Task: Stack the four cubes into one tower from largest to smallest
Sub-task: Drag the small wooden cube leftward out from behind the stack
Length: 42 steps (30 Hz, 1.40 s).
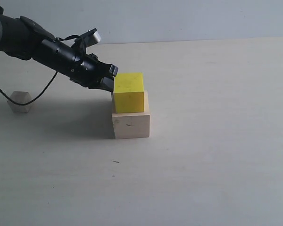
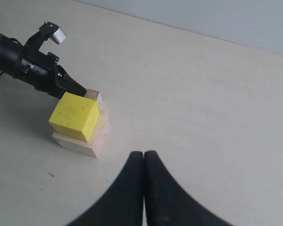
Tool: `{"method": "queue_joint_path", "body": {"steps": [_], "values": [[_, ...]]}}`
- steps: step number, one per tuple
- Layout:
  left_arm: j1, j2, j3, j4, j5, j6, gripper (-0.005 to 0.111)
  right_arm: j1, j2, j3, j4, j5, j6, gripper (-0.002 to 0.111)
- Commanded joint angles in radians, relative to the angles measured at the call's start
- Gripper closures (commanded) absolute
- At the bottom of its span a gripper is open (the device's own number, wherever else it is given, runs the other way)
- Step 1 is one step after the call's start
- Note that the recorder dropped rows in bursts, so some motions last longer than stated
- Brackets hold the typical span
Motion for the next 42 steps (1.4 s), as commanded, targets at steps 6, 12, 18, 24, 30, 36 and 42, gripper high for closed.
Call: {"method": "queue_joint_path", "body": {"steps": [6, 12, 18, 24, 30, 36, 42], "values": [[0.016, 0.000, -0.005, 0.065, -0.028, -0.024, 0.107, 0.000, 0.000, 0.002, -0.002, -0.002, 0.001, 0.108], [0.034, 0.000, -0.005, 0.079, -0.030, -0.030, 0.107, 0.000, 0.000, 0.002, -0.002, -0.002, 0.001, 0.108], [0.062, -0.003, -0.005, 0.102, -0.030, -0.047, 0.107, 0.000, 0.000, 0.002, -0.002, -0.002, 0.001, 0.108], [0.073, -0.025, -0.005, 0.154, -0.050, -0.067, 0.107, 0.000, 0.000, 0.002, -0.002, -0.002, 0.001, 0.108], [0.080, -0.034, -0.005, 0.234, -0.050, -0.121, 0.107, 0.000, 0.000, 0.002, -0.002, -0.002, -0.002, 0.108], [0.139, -0.072, -0.005, 0.301, -0.050, -0.173, 0.107, 0.000, 0.000, 0.002, -0.002, -0.002, -0.003, 0.108], [0.192, -0.127, 0.023, 0.308, -0.050, -0.175, 0.107, 0.000, 0.000, 0.002, -0.002, -0.002, -0.005, 0.108]]}}
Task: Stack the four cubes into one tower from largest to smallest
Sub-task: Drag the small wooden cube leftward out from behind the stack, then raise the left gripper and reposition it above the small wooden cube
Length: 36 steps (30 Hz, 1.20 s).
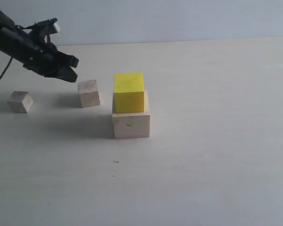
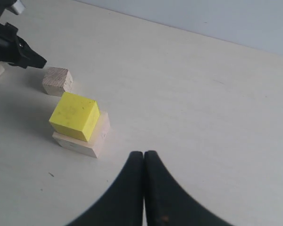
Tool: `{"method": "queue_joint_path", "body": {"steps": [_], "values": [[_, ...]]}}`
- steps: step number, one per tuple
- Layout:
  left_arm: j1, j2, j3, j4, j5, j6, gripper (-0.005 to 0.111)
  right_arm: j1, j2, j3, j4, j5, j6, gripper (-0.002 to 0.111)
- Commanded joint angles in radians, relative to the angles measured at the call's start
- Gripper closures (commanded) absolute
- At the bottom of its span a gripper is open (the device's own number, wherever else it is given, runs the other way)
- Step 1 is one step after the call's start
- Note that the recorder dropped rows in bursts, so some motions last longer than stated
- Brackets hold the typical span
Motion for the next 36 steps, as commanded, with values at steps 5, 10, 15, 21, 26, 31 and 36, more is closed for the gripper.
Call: {"method": "queue_joint_path", "body": {"steps": [5, 10, 15, 21, 26, 31, 36], "values": [[-0.009, -0.099, 0.024, -0.026, -0.001, 0.034, 0.107, 0.000, 0.000, 0.002, -0.002, -0.002, -0.013, 0.108], [-0.098, -0.123, 0.017, 0.039, 0.014, 0.106, 0.100, 0.000, 0.000, 0.002, -0.002, -0.002, -0.013, 0.108], [-0.158, -0.123, -0.022, 0.205, -0.002, -0.246, 0.043, 0.000, 0.000, 0.002, -0.002, -0.002, -0.013, 0.108], [-0.158, -0.123, -0.034, 0.327, 0.045, -0.586, 0.045, 0.000, 0.000, 0.002, 0.009, -0.002, -0.013, 0.108], [-0.158, -0.123, -0.079, 0.339, 0.105, -0.620, 0.045, 0.000, 0.000, 0.002, 0.009, -0.002, -0.013, 0.108], [-0.158, -0.123, -0.103, 0.339, 0.117, -0.683, 0.045, 0.000, 0.000, 0.002, 0.009, -0.002, -0.013, 0.108], [-0.158, -0.119, -0.107, 0.345, 0.105, -0.806, 0.045, 0.000, 0.000, 0.002, 0.020, -0.002, -0.030, 0.108]]}}
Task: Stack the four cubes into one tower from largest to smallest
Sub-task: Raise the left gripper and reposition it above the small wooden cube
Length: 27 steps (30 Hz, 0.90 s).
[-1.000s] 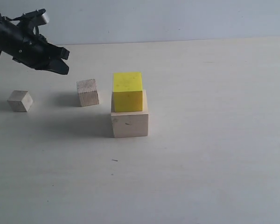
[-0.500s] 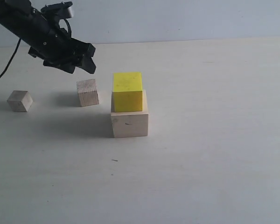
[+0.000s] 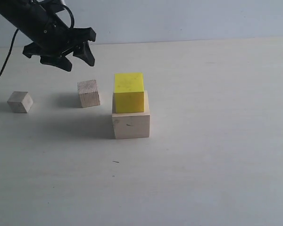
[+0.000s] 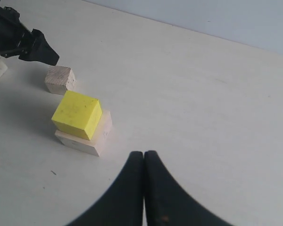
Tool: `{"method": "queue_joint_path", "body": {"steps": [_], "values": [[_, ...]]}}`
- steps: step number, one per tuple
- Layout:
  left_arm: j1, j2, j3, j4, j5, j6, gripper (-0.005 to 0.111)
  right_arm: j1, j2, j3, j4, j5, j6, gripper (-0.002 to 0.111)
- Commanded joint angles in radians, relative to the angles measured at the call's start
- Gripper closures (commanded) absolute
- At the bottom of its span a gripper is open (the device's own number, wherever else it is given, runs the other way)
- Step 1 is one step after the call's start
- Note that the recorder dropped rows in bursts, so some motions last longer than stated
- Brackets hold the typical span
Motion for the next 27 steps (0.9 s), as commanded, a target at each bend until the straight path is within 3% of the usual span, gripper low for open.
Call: {"method": "queue_joint_path", "body": {"steps": [1, 12, 23, 27], "values": [[-0.002, -0.002, -0.007, 0.006, -0.011, -0.111, 0.045, 0.000, 0.000, 0.002, 0.014, -0.002, -0.020, 0.108], [-0.002, 0.081, -0.007, 0.036, 0.026, -0.162, 0.045, 0.000, 0.000, 0.002, 0.034, -0.002, -0.045, 0.108], [-0.002, 0.038, -0.007, -0.008, -0.005, -0.158, 0.044, 0.000, 0.000, 0.002, 0.036, -0.002, -0.045, 0.108], [-0.002, 0.040, -0.007, -0.004, -0.016, -0.158, 0.028, 0.000, 0.000, 0.002, 0.038, -0.002, -0.068, 0.108]]}}
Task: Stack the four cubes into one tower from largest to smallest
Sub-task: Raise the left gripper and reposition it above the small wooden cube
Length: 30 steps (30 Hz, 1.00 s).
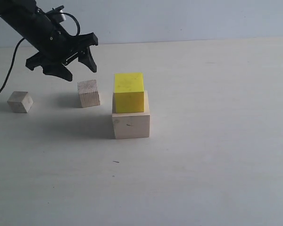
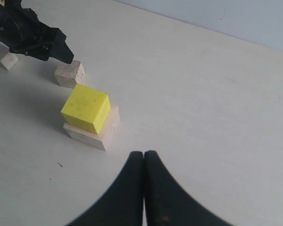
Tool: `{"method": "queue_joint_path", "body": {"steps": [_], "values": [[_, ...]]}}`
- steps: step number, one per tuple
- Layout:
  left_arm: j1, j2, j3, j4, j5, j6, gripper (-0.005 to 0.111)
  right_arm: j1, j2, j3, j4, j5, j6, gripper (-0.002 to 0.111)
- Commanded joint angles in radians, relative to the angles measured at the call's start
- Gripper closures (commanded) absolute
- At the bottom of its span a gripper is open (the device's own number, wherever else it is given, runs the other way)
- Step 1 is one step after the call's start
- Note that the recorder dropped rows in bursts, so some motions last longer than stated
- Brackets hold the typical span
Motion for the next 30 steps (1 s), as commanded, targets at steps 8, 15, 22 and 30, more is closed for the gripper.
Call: {"method": "queue_joint_path", "body": {"steps": [8, 15, 22, 30], "values": [[-0.002, -0.009, -0.007, -0.022, -0.061, -0.029, 0.023, 0.000, 0.000, 0.002, -0.003, -0.002, -0.048, 0.108], [-0.002, -0.009, -0.007, -0.001, -0.083, -0.032, 0.023, 0.000, 0.000, 0.002, -0.001, -0.002, -0.073, 0.108], [-0.002, 0.018, -0.060, 0.005, -0.045, -0.037, 0.032, 0.000, 0.000, 0.002, -0.001, -0.002, -0.084, 0.108], [-0.004, 0.070, -0.141, 0.025, 0.013, -0.081, 0.032, 0.000, 0.000, 0.002, 0.012, -0.002, -0.091, 0.108]]}}
